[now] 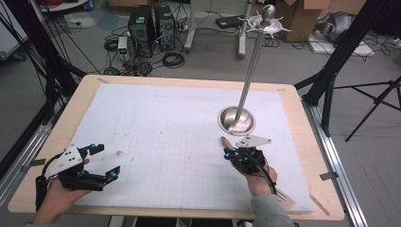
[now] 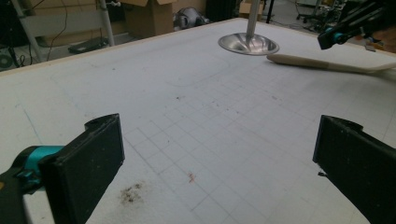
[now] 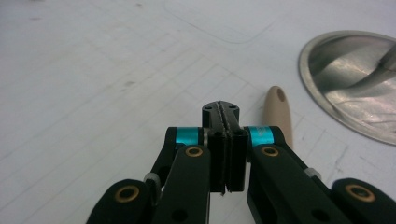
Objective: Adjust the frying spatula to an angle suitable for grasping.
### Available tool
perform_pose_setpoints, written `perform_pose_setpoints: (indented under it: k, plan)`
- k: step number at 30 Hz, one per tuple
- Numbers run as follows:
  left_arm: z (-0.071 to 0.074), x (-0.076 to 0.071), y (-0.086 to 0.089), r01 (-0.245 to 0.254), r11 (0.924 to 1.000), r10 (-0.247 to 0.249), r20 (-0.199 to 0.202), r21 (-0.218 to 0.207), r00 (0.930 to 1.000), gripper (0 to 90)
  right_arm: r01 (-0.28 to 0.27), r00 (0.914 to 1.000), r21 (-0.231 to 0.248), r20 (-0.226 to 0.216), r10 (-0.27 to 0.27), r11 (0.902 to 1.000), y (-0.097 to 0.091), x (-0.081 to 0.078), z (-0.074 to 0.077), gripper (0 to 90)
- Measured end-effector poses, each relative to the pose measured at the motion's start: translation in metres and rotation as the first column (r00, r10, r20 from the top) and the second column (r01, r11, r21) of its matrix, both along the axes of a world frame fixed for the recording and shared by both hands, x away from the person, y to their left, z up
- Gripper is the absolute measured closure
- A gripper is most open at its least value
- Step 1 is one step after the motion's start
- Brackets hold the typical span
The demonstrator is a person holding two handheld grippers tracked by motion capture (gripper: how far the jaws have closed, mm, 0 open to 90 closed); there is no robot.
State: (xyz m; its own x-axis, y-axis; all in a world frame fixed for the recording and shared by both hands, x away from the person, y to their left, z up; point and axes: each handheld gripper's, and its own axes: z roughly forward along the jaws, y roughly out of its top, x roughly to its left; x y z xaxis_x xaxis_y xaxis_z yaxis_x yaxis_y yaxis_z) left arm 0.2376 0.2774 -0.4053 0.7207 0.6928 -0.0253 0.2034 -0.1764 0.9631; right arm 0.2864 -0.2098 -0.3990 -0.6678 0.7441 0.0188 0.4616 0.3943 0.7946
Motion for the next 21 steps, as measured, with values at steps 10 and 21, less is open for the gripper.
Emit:
perform_pose_setpoints:
  k: [10, 21]
  plan:
    - [0.000, 0.003, -0.003, 0.003, 1.0000, -0.003, -0.003, -0.006, 1.0000, 2.4, -0.169, 0.9850, -0.011, -0.036, 0.169, 0.9855, -0.037, -0.025, 0.017, 72.1]
    - [-0.002, 0.005, 0.000, -0.009, 0.9998, 0.009, -0.010, -0.018, 0.9999, 2.4, -0.136, 0.9862, 0.032, -0.091, 0.139, 0.9901, -0.071, -0.020, 0.003, 30.5]
